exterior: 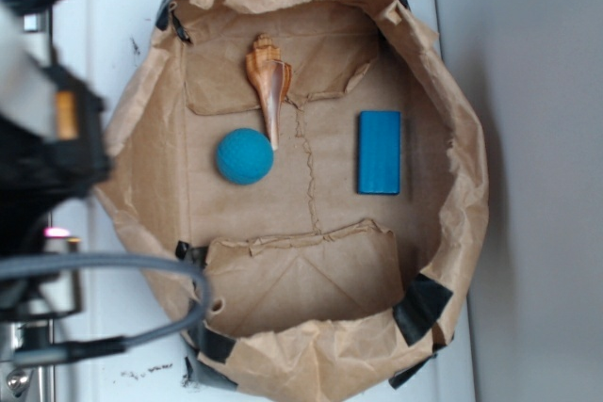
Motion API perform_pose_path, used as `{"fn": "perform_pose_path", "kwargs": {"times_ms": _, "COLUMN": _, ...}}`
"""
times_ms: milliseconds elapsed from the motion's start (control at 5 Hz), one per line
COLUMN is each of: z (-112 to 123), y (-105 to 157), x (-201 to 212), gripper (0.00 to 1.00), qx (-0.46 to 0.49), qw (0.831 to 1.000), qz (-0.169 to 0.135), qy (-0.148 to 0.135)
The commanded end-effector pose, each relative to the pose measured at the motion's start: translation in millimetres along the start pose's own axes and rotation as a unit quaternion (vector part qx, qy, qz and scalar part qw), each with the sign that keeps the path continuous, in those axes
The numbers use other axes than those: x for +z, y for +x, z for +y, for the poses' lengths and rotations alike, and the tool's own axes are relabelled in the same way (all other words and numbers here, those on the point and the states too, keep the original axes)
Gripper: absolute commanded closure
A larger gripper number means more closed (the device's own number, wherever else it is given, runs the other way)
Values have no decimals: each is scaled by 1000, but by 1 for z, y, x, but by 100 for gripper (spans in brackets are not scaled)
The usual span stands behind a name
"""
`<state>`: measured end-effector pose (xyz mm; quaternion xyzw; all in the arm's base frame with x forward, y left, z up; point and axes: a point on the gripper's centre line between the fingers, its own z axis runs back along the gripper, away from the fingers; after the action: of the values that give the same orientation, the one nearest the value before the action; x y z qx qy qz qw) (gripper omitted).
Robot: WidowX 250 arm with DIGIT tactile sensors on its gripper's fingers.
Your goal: Grab the blue ball.
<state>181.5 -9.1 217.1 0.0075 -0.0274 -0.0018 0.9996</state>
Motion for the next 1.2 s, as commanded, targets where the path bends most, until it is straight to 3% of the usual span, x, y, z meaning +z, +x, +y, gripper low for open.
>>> {"fn": "perform_pose_path", "kwargs": {"times_ms": 0, "z": 11, "y": 46, "x": 1, "gripper": 0, "qx": 10, "qw": 1000, "qz": -17, "qy": 13}}
{"fn": "perform_pose_path", "kwargs": {"times_ms": 400, "z": 11, "y": 46, "x": 1, "gripper": 0, "qx": 10, "qw": 1000, "qz": -17, "qy": 13}}
{"fn": "perform_pose_path", "kwargs": {"times_ms": 600, "z": 18, "y": 64, "x": -39, "gripper": 0, "qx": -35, "qw": 998, "qz": -4, "qy": 58}}
{"fn": "perform_pose_path", "kwargs": {"times_ms": 800, "z": 22, "y": 69, "x": -66, "gripper": 0, "qx": -26, "qw": 997, "qz": -4, "qy": 69}}
{"fn": "perform_pose_path", "kwargs": {"times_ms": 1000, "z": 30, "y": 69, "x": -86, "gripper": 0, "qx": -8, "qw": 998, "qz": -14, "qy": 56}}
